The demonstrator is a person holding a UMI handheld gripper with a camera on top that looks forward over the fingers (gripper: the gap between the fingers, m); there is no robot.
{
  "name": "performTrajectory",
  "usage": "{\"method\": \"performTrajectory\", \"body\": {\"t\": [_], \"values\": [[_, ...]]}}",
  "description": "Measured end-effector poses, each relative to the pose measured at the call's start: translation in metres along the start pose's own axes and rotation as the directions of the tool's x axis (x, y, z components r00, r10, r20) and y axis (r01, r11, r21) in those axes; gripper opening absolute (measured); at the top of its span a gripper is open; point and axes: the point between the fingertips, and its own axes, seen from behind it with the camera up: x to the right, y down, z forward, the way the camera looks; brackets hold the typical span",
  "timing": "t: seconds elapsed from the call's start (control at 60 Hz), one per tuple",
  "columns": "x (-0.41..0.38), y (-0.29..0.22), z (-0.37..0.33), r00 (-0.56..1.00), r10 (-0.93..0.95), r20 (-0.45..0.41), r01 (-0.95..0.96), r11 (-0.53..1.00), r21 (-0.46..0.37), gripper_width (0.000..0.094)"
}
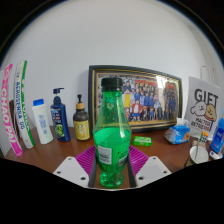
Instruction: Pour water
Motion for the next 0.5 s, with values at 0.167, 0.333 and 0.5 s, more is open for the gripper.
{"method": "performTrajectory", "body": {"t": [0.167, 0.333, 0.5], "values": [[0.001, -0.003, -0.003, 1.000, -0.017, -0.001, 0.017, 1.000, 0.024, 0.0325], [-0.002, -0.021, -0.009, 0.999, 0.036, 0.028, -0.037, 0.999, 0.033, 0.0324], [-0.001, -0.076, -0.029, 0.888, 0.427, 0.169, -0.439, 0.898, 0.039, 0.0324]]}}
